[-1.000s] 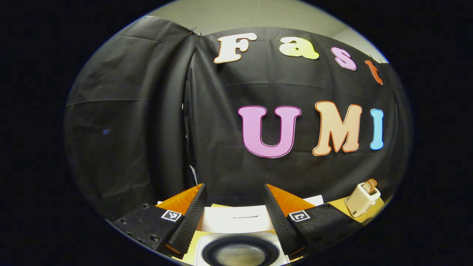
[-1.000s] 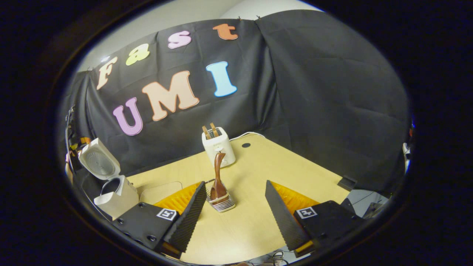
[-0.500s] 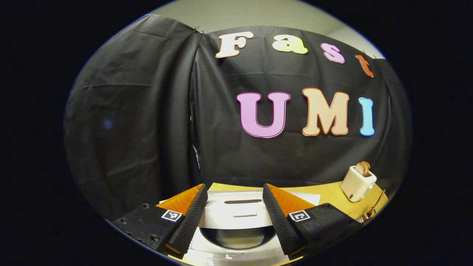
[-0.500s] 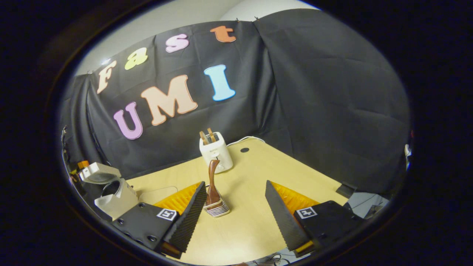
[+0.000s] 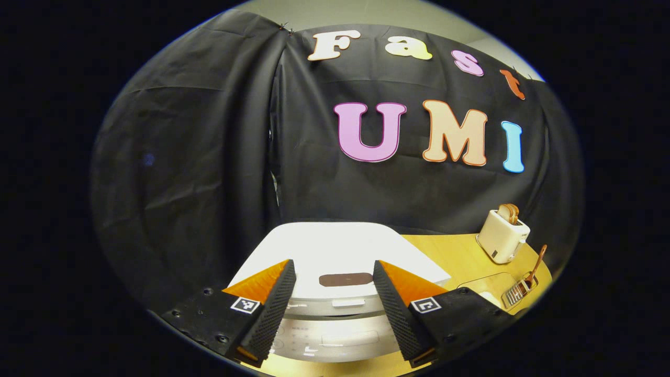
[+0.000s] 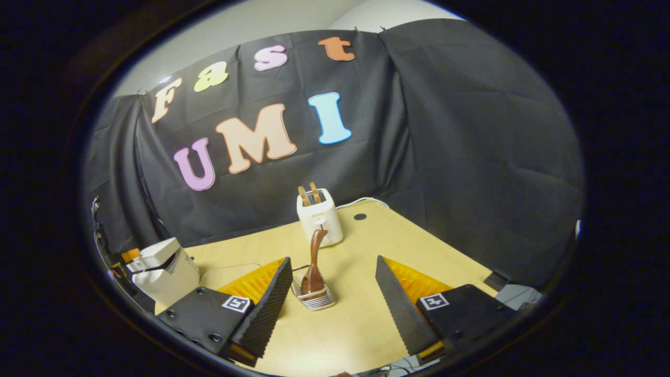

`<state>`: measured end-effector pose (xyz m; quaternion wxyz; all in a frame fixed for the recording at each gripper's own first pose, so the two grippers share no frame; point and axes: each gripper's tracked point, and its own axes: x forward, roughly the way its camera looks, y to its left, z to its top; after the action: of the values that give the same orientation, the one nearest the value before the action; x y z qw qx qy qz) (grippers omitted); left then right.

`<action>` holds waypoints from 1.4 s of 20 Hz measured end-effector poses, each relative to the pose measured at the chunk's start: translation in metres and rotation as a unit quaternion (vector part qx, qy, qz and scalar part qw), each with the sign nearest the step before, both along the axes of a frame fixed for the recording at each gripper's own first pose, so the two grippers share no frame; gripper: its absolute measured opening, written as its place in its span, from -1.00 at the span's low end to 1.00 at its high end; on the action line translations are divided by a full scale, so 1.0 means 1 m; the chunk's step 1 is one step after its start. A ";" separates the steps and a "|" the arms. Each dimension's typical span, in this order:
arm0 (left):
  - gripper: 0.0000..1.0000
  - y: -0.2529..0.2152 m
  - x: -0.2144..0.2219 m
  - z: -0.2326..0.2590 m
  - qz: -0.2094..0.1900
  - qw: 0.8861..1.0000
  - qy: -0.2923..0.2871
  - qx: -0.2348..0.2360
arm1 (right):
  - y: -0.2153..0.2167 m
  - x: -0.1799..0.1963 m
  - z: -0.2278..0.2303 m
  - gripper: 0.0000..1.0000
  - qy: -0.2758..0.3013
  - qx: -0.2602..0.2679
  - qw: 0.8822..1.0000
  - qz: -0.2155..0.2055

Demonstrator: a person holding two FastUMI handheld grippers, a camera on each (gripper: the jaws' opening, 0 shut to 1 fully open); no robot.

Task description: Close the left gripper, press the button to open the rice cooker; take a wooden spoon from the chopstick holder with the right hand, scoop a spoonful of rice and pour it into the rice cooker, then put the wooden spoon back into the chopstick holder.

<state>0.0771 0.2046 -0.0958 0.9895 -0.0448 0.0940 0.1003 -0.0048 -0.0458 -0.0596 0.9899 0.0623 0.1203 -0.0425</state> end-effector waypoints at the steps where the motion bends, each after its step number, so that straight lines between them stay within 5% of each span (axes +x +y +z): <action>1: 0.77 -0.001 0.000 -0.006 -0.001 1.000 0.005 0.003 | 0.007 0.001 0.000 1.00 -0.001 -0.002 1.000 0.007; 20: 0.81 0.000 -0.001 -0.029 -0.003 1.000 -0.013 0.017 | 0.061 0.016 -0.008 1.00 0.010 -0.029 0.997 0.068; 28: 0.81 0.005 -0.016 -0.009 0.010 1.000 -0.003 -0.029 | 0.083 0.024 0.007 1.00 -0.014 -0.020 0.996 0.086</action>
<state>0.0612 0.2092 -0.1050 0.9869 -0.0751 0.0933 0.1077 0.0189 0.0375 -0.0525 0.9925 0.0324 0.1104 0.0413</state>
